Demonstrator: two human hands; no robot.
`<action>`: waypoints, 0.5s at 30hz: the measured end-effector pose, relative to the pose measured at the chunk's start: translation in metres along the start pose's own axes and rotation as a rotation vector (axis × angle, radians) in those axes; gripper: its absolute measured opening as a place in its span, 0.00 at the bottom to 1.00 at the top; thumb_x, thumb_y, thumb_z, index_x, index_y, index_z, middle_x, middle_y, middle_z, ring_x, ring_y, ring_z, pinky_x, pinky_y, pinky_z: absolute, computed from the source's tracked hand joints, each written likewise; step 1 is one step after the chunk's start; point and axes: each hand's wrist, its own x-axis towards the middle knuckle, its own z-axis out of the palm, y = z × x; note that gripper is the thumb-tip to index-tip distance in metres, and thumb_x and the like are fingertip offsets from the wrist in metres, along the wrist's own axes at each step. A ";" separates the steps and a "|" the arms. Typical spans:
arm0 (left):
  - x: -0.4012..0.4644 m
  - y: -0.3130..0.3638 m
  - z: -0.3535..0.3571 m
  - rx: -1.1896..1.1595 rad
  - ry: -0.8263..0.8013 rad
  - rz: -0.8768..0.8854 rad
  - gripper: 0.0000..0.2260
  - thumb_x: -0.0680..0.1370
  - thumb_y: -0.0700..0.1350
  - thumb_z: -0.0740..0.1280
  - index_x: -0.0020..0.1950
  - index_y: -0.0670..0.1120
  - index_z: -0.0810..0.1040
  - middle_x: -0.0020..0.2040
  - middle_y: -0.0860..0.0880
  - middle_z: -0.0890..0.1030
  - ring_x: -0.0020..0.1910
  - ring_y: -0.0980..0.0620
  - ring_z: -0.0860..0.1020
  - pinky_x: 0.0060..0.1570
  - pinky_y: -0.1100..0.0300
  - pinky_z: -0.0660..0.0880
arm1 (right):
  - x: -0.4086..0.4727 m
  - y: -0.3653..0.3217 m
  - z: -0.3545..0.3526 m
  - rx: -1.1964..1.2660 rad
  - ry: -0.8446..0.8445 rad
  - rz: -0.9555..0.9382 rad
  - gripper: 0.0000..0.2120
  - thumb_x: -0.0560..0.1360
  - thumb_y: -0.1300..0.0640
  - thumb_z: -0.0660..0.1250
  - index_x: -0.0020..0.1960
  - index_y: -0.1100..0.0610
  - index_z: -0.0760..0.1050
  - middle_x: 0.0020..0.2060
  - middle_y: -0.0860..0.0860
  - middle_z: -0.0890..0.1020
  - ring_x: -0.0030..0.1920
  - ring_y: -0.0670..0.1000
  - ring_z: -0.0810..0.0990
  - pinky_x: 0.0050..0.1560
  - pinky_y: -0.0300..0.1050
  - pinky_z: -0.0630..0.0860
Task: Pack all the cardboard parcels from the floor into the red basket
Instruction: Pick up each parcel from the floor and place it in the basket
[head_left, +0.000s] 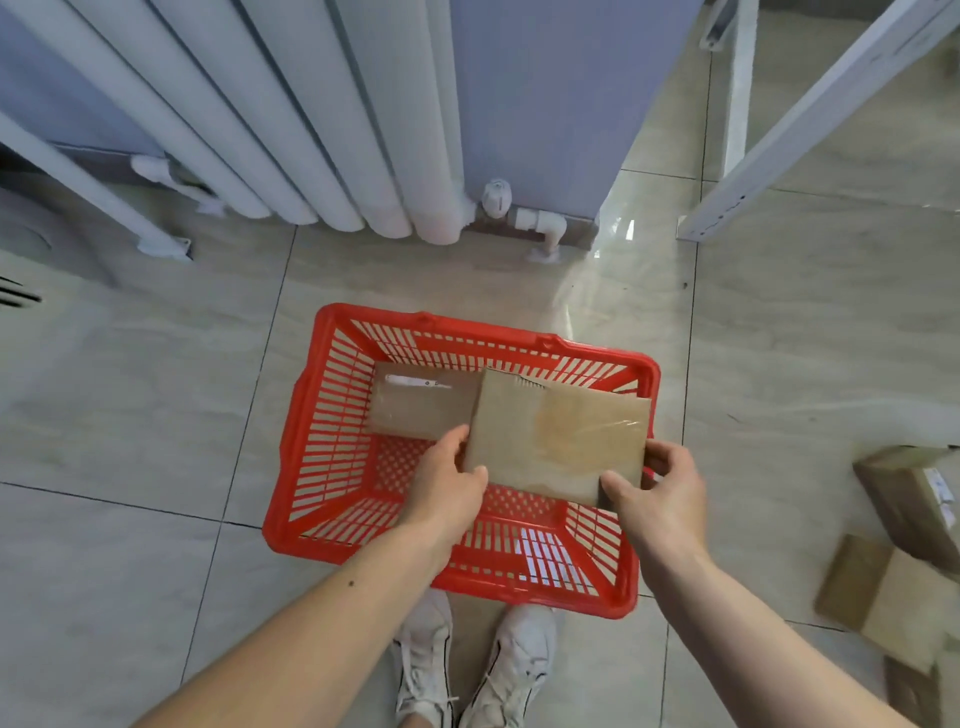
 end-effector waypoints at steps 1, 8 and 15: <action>0.009 -0.005 0.003 0.035 -0.004 0.004 0.24 0.75 0.42 0.64 0.72 0.53 0.70 0.69 0.53 0.72 0.64 0.51 0.75 0.66 0.49 0.73 | 0.006 0.005 0.006 -0.033 -0.008 0.001 0.23 0.71 0.60 0.73 0.62 0.49 0.70 0.51 0.49 0.80 0.48 0.53 0.83 0.52 0.58 0.82; 0.066 -0.037 0.030 0.097 -0.051 0.005 0.25 0.80 0.43 0.61 0.77 0.48 0.63 0.73 0.52 0.63 0.70 0.51 0.69 0.70 0.49 0.68 | 0.055 0.044 0.049 -0.131 -0.107 0.028 0.28 0.74 0.61 0.70 0.70 0.49 0.64 0.53 0.46 0.76 0.52 0.52 0.79 0.53 0.54 0.80; 0.121 -0.057 0.050 0.139 -0.015 -0.020 0.25 0.81 0.44 0.61 0.78 0.47 0.61 0.73 0.49 0.61 0.71 0.50 0.65 0.72 0.58 0.59 | 0.107 0.069 0.092 -0.102 -0.203 0.059 0.29 0.71 0.68 0.68 0.69 0.52 0.67 0.64 0.52 0.75 0.64 0.55 0.75 0.59 0.53 0.78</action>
